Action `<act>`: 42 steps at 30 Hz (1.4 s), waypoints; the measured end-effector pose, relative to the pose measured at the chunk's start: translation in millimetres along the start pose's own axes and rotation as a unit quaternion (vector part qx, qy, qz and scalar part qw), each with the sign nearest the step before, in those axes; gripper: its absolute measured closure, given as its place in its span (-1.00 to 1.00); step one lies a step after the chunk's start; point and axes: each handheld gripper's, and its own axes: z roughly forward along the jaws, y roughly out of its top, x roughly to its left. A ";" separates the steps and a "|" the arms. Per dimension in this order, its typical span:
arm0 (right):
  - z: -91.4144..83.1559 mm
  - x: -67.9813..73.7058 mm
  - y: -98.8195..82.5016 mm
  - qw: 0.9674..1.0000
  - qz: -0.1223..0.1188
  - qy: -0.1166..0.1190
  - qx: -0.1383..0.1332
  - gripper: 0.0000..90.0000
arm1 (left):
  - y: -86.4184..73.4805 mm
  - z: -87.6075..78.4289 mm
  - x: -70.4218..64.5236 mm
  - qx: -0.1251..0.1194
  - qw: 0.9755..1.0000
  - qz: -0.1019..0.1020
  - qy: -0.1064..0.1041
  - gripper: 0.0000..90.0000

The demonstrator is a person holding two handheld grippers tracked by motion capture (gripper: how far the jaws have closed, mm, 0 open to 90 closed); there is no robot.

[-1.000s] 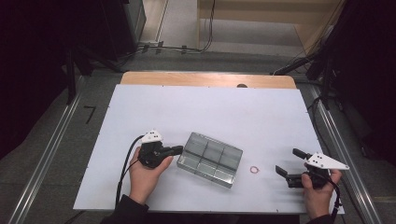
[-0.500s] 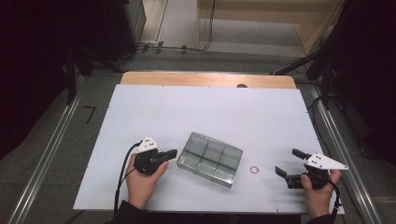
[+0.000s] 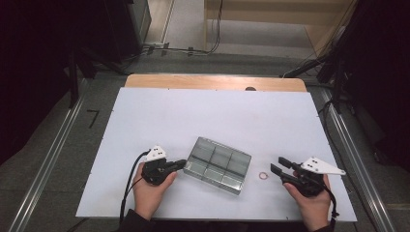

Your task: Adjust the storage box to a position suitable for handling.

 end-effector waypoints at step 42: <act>67.8 17.9 21.5 0.994 -0.021 0.035 0.099 0.95 | -28.1 -15.0 -37.1 0.013 0.999 0.008 -0.049 1.00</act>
